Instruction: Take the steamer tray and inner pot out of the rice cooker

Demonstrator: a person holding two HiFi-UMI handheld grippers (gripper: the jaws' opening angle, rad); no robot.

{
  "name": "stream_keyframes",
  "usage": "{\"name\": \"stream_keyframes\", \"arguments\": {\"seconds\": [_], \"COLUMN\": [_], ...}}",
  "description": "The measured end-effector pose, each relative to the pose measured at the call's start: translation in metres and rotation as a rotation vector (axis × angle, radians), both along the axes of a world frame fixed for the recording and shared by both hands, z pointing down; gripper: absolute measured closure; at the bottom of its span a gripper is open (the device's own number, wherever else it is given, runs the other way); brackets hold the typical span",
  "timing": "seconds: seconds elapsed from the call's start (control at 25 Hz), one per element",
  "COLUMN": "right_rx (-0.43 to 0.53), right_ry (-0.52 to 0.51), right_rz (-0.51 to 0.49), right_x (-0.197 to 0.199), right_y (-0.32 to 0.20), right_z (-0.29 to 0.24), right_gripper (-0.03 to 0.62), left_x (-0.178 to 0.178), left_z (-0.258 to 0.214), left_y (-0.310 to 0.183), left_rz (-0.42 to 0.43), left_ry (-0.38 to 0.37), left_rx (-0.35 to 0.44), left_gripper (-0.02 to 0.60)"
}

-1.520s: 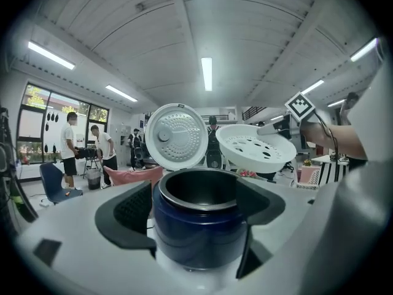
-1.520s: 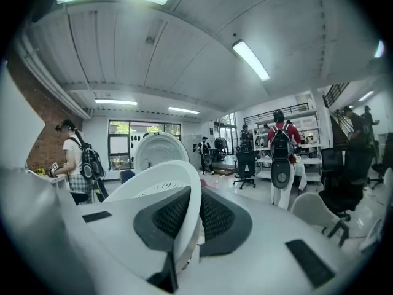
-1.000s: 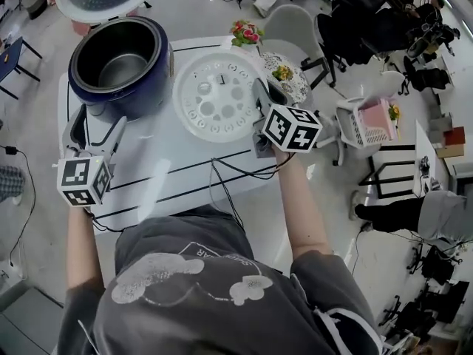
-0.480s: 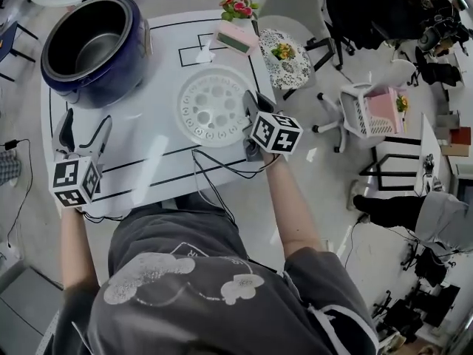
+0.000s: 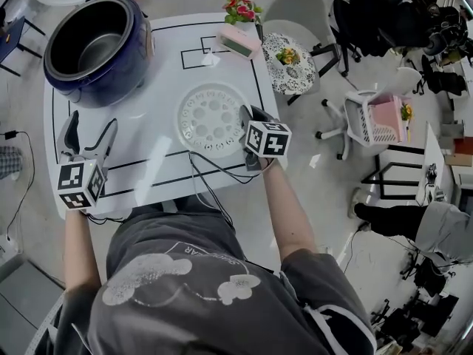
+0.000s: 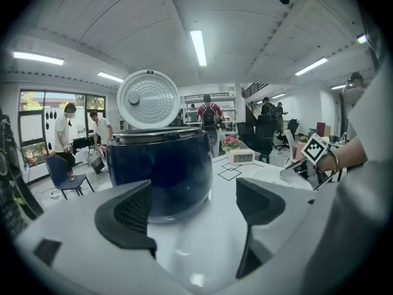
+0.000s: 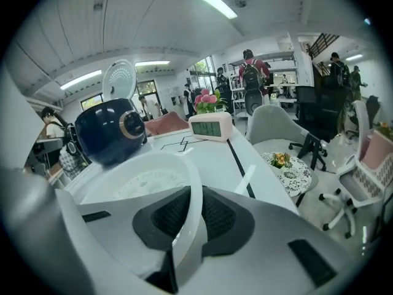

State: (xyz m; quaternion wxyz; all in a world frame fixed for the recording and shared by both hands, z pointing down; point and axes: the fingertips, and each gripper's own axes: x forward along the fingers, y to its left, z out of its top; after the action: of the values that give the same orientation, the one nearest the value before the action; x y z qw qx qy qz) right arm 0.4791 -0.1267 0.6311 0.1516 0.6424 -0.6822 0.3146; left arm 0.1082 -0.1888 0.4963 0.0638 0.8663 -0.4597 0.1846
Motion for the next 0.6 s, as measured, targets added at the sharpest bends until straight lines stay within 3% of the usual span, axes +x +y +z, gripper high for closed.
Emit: {"name": "stream_keyframes", "arguments": {"seconds": [0.04, 0.12, 0.28, 0.6], "right_rx": [-0.006, -0.007, 0.01, 0.132], "right_ry": [0.018, 0.037, 0.072, 0.116], "right_rz": [-0.01, -0.034, -0.045, 0.076], "right_x": [-0.001, -0.004, -0.007, -0.014], "right_y": [0.001, 0.003, 0.002, -0.007], "right_z": [0.002, 0.005, -0.003, -0.067], "right_gripper": [0.513, 0.408, 0.321, 0.292], "left_x": [0.0, -0.002, -0.006, -0.037], "left_z": [-0.001, -0.004, -0.007, -0.027], "left_y": [0.0, 0.0, -0.002, -0.022], "left_rz": [0.003, 0.014, 0.038, 0.03], "left_ry": [0.004, 0.01, 0.023, 0.07], "left_rx": [0.001, 0.004, 0.006, 0.038], "left_gripper": [0.156, 0.156, 0.156, 0.156]}}
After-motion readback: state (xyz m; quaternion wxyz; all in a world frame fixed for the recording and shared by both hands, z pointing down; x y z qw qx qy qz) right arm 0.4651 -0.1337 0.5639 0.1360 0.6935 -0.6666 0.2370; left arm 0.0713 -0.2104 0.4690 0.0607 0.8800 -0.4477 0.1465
